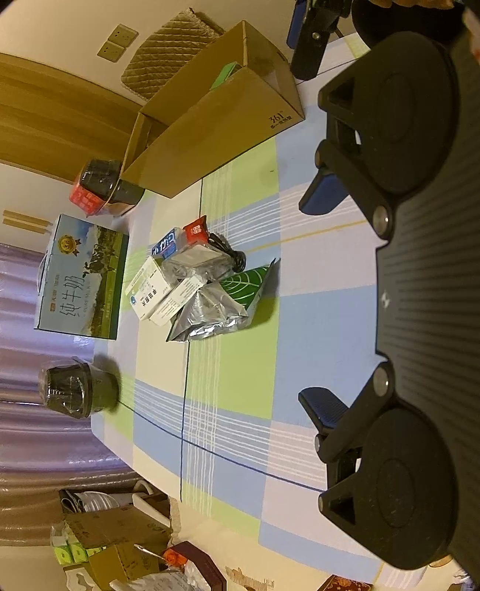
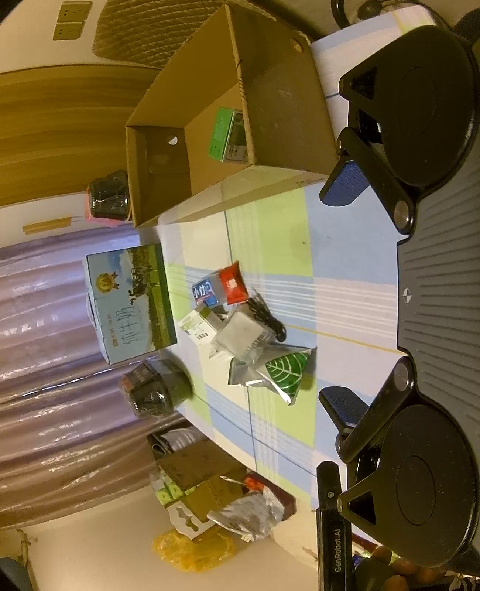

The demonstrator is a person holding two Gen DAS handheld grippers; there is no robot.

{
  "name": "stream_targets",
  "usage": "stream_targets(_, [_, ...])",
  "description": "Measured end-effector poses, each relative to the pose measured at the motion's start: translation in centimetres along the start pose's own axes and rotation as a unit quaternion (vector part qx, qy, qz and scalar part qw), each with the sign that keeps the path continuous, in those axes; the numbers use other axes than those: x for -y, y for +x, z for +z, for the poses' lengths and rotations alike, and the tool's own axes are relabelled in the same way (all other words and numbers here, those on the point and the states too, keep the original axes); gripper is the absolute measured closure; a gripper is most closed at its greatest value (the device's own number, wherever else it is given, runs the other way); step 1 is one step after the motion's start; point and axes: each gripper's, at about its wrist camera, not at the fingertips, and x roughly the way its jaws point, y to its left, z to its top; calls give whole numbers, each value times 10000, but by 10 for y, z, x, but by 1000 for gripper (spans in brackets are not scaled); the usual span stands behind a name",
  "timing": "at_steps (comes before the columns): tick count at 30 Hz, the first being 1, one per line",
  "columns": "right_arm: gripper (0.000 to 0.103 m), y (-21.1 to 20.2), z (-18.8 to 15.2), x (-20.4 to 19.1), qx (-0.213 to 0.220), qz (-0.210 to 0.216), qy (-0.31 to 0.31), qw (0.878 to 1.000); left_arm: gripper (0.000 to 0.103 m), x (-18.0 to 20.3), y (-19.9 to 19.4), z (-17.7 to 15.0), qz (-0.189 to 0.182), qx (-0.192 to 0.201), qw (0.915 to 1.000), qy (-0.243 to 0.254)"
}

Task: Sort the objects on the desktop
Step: 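Withdraw both tools back toward the remaining pile, then grasp the clear plastic bag with the right tool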

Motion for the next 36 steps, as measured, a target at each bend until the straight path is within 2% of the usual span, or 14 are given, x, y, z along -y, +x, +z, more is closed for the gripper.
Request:
stream_targets(11, [2, 38, 13, -4, -97, 84, -1, 9999, 5, -10, 35, 20, -50, -154, 9999, 25])
stream_targets(16, [2, 67, 23, 1, -182, 147, 237, 9994, 5, -18, 65, 36, -35, -262, 9996, -4])
stream_targets(20, [2, 89, 32, 4, -161, -18, 304, 9994, 5, -21, 90, 49, -25, -327, 9994, 74])
stream_targets(24, [2, 114, 41, 7, -221, 82, 296, 9993, 5, -21, 115, 60, -94, -392, 9990, 171])
stream_targets(27, [2, 131, 46, 5, -231, 151, 18, 9996, 6, -21, 135, 68, -215, -454, 9985, 207])
stream_targets(30, [2, 146, 49, 0, -213, 239, -530, 9981, 6, -19, 153, 73, -278, -504, 9977, 356])
stream_targets(36, [3, 178, 45, -4, -255, 204, -1561, 9872, 8, -17, 183, 78, -438, -629, 9940, 778])
